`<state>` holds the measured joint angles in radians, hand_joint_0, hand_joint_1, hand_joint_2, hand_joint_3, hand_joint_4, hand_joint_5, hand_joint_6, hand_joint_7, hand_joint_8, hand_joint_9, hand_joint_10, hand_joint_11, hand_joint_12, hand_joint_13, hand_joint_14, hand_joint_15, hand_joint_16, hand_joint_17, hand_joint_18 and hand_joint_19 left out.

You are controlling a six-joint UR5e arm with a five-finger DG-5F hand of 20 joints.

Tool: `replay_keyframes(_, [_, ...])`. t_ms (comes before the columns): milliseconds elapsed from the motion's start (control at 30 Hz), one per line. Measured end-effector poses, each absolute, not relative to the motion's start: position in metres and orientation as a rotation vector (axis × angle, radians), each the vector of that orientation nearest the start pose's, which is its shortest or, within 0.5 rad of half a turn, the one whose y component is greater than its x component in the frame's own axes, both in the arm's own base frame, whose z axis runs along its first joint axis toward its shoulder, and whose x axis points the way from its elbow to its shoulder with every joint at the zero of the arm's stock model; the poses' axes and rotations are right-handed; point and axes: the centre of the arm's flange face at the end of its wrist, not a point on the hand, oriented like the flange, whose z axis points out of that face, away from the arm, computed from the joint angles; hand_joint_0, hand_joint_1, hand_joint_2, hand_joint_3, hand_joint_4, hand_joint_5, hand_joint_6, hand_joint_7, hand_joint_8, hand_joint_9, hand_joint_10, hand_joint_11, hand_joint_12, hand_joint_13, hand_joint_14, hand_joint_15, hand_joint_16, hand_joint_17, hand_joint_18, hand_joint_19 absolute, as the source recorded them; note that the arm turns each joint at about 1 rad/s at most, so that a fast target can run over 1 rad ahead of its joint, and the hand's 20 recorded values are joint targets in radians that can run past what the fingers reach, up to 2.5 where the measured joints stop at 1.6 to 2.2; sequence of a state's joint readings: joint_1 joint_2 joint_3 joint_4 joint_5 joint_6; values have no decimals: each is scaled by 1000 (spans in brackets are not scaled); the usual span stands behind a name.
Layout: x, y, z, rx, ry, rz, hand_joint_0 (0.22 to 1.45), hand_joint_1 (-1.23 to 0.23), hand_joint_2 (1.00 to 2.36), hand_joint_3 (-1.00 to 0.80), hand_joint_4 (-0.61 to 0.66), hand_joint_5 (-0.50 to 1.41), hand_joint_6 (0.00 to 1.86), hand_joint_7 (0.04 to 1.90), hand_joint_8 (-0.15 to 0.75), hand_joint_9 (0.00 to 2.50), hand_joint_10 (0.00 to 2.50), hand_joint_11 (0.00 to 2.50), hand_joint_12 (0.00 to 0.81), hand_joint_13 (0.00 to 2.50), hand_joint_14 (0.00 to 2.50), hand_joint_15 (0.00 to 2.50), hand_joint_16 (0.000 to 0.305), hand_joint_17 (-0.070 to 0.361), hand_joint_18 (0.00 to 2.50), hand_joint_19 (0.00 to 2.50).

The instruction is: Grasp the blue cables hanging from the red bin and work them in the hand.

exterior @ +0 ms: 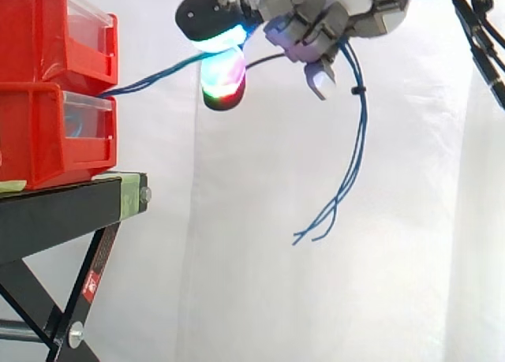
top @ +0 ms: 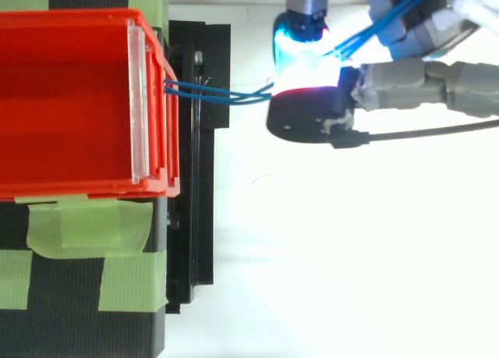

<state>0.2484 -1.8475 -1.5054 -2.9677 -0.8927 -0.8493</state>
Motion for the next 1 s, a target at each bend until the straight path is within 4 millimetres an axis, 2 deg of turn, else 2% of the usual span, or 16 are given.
replay_keyframes(200, [600,-47,377,871,1313,245,957,-635,1024,-92,306,478,7,1366,458,937,2500,2500,579,1245,2500,1882,52,117,1558,576])
replay_keyframes(633, [601,-49,377,861,1306,241,969,-658,1027,-69,301,450,6,1367,451,882,2500,2500,577,1210,2500,1888,50,113,1527,636])
replay_keyframes(900, [604,-53,380,853,1272,243,959,-708,1025,-204,295,412,3,1353,463,844,2500,2500,571,1175,2500,1901,49,111,1493,654])
replay_keyframes(967, [605,-54,380,852,1266,247,944,-668,1025,43,296,420,3,1348,434,844,2500,2500,570,1193,2500,1873,54,122,1512,563])
replay_keyframes(1000, [605,-55,381,850,1266,249,951,-638,1015,104,314,435,2,1351,445,859,2500,2500,572,1211,2500,1856,60,136,1523,437])
